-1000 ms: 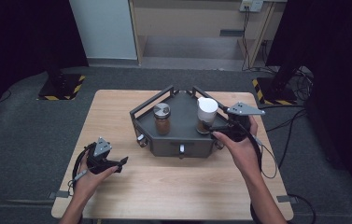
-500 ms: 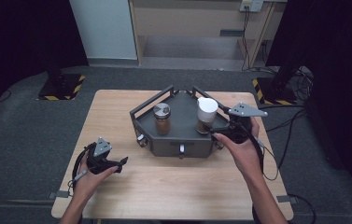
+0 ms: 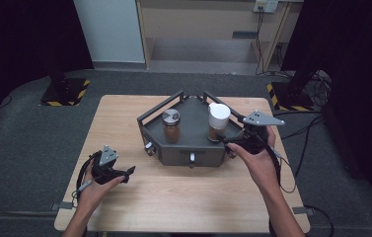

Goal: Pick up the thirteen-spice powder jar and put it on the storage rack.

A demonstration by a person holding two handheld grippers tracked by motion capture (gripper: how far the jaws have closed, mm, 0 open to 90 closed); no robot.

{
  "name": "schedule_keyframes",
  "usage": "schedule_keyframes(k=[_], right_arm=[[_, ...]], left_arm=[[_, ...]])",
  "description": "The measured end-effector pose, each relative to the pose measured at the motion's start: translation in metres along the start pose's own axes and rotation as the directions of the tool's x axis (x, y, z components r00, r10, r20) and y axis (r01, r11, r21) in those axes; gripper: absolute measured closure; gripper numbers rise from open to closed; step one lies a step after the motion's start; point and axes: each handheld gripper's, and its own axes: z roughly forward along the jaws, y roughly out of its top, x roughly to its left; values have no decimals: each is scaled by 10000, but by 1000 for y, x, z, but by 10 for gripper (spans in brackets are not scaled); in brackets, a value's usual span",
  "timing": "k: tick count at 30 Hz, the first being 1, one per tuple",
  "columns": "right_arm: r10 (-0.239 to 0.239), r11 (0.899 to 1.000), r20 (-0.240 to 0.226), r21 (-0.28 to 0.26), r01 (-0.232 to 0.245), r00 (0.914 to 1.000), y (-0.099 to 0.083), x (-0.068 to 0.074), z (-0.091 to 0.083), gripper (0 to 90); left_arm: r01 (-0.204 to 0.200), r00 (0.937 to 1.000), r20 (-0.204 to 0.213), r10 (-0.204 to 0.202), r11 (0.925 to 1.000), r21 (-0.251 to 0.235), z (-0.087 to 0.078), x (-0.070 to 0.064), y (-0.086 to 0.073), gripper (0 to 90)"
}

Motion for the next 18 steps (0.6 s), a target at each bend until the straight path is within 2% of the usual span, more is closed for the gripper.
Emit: schedule_keyframes(k=[18], right_arm=[[-31, 9999, 42, -167, 32, 10000, -20, 5, -18, 9]], left_arm=[[6, 10000, -17, -6, 10000, 21, 1, 0, 0, 20]])
